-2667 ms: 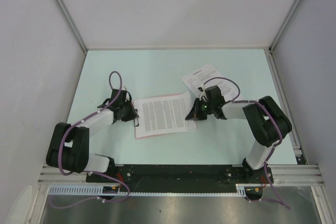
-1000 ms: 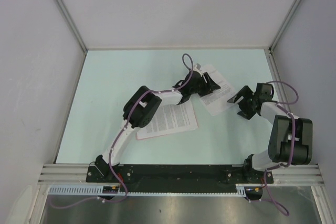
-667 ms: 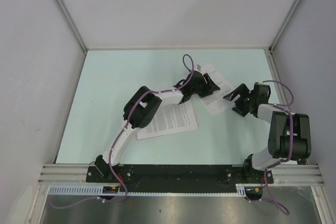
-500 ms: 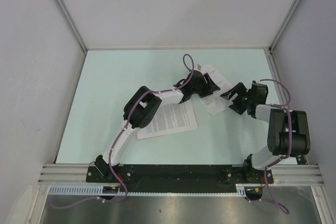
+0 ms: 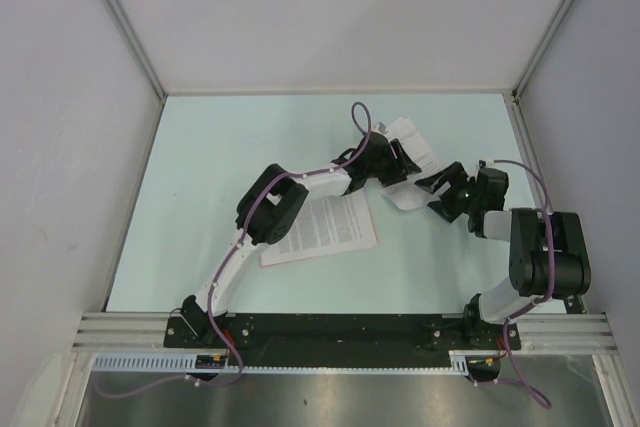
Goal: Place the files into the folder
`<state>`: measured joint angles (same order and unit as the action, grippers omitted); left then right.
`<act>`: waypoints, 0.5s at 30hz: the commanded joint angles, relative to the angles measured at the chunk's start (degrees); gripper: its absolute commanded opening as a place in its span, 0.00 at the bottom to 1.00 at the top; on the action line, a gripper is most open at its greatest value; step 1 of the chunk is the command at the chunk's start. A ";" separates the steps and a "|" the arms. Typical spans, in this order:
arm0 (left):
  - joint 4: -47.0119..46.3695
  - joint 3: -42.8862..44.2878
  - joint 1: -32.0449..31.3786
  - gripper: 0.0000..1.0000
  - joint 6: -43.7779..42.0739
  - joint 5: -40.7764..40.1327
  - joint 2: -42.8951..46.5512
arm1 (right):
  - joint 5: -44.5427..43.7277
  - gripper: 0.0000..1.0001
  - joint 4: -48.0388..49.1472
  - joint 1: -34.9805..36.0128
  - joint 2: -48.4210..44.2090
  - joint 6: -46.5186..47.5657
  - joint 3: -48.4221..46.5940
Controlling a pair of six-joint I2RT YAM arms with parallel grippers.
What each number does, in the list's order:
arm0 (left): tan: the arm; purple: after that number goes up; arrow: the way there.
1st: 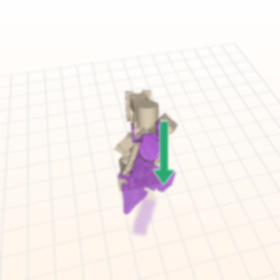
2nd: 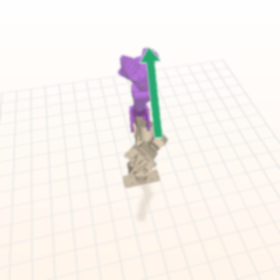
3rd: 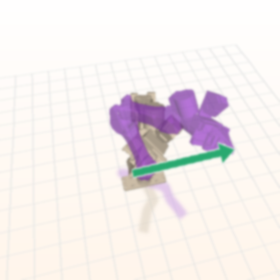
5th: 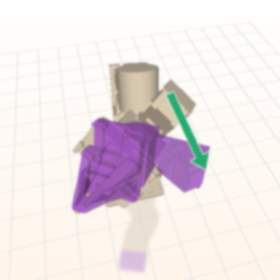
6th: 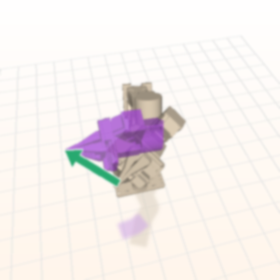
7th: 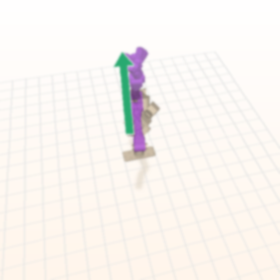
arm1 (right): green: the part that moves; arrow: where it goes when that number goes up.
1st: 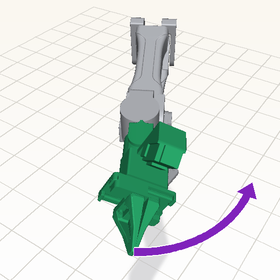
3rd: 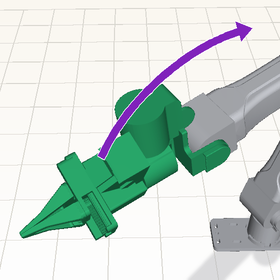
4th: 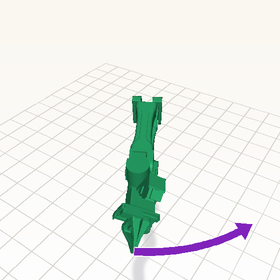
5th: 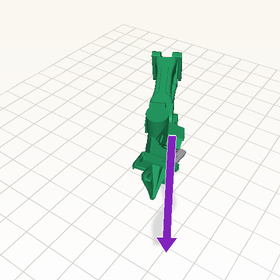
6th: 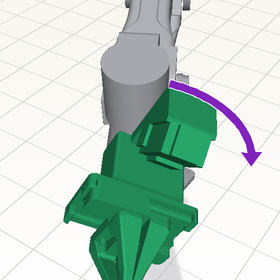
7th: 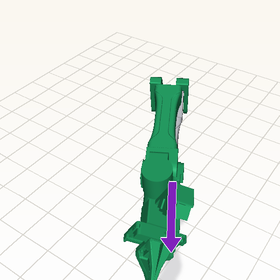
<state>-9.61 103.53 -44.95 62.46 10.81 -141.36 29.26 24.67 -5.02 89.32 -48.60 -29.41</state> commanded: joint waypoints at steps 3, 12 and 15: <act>2.84 0.28 -0.93 0.62 -1.28 1.58 -0.32 | 2.12 0.92 10.66 -1.13 -0.20 -13.34 2.25; 1.96 -2.10 -1.63 0.62 -0.85 1.94 0.38 | -3.24 0.94 4.26 -2.89 -4.77 -13.01 3.75; 1.08 -2.80 -1.81 0.62 -0.06 2.37 0.47 | -4.11 0.94 -2.32 -3.77 -7.13 -11.09 3.75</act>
<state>-10.76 102.76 -45.06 62.50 11.20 -141.34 27.44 27.79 -7.64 85.76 -60.86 -25.85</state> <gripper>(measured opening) 0.617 0.937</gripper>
